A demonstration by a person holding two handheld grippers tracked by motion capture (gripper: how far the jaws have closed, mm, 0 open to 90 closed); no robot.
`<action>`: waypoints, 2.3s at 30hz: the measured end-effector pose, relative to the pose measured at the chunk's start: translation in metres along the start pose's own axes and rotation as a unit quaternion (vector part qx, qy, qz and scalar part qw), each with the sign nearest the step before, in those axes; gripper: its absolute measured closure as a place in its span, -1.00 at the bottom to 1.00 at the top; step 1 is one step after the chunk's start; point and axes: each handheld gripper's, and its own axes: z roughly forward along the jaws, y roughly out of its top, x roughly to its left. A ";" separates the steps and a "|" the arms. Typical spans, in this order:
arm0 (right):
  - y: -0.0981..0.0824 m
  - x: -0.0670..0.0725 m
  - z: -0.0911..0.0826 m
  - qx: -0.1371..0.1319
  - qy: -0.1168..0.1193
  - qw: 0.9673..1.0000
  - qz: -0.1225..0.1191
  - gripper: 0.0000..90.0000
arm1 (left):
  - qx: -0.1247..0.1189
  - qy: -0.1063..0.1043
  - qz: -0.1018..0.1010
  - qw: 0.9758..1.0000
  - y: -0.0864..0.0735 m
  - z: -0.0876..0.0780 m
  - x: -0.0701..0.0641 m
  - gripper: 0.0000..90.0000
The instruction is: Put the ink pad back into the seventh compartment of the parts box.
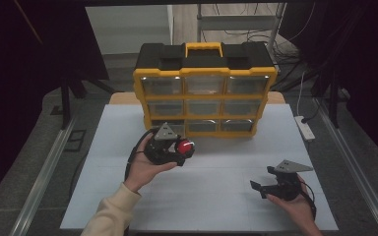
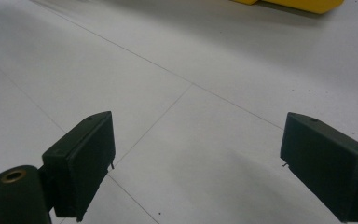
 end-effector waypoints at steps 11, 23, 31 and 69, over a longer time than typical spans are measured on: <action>0.000 0.000 -0.001 0.000 0.001 1.000 0.001 -0.77 | -0.001 0.018 -0.015 1.000 0.000 0.002 0.012 -0.33; 0.000 0.000 0.000 0.000 0.000 1.000 0.001 -0.77 | -0.003 0.043 -0.030 0.999 -0.001 0.000 0.028 -0.33; 0.000 0.000 0.000 0.000 -0.001 1.000 0.001 -0.77 | -0.004 0.062 -0.043 0.997 -0.002 -0.003 0.042 -0.33; 0.000 -0.001 -0.001 0.000 -0.003 1.000 0.002 -0.77 | 0.004 0.090 -0.061 0.994 -0.003 0.010 0.073 -0.33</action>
